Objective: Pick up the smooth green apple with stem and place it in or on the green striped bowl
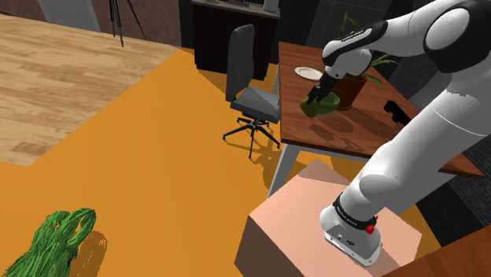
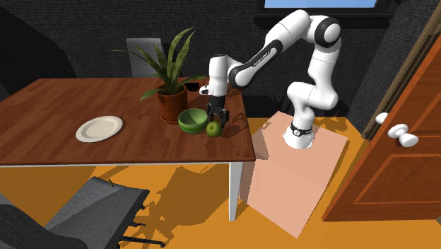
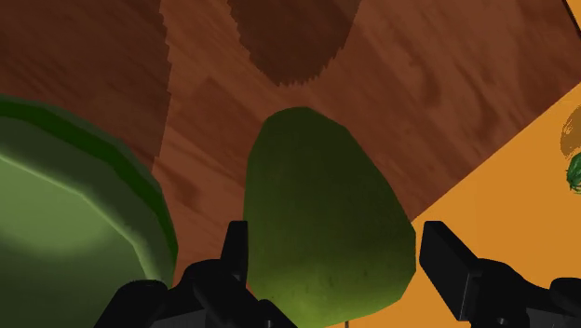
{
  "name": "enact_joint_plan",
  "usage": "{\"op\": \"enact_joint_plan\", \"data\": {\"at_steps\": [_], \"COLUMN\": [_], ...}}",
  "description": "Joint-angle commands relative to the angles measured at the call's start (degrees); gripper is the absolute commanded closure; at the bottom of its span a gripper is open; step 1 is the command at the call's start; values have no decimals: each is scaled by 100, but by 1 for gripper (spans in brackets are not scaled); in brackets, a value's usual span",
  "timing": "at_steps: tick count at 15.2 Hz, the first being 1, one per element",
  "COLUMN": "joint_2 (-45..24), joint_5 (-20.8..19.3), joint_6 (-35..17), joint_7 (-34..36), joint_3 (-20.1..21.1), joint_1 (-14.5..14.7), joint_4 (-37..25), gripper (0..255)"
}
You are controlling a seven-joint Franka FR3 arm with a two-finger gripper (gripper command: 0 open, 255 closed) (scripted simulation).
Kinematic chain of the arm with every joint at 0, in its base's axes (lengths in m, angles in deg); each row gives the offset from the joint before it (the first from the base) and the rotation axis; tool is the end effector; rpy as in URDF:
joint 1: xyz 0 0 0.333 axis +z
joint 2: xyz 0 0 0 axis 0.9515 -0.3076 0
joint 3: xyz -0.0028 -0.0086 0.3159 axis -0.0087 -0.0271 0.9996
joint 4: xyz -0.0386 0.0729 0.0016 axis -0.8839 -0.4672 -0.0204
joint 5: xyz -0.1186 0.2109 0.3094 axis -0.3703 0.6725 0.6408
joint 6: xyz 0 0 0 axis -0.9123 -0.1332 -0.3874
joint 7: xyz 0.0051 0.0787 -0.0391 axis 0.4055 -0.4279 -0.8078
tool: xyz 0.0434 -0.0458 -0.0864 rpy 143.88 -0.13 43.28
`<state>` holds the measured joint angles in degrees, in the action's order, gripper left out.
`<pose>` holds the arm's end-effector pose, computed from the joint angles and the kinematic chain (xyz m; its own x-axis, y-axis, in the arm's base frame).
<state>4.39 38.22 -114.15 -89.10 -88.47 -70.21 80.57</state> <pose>0.3855 -0.3312 0.3862 0.9773 -0.1275 0.1690 -0.1081 -0.9869 -0.1195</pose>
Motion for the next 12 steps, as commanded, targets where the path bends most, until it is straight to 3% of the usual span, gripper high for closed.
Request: {"op": "enact_joint_plan", "data": {"at_steps": [1, 12], "joint_2": [122, 576], "joint_5": [-129, -546], "joint_6": [139, 953], "joint_7": [120, 542], "joint_3": [34, 204], "joint_1": [-16, -94], "joint_4": [-59, -556], "gripper": [255, 255]}}
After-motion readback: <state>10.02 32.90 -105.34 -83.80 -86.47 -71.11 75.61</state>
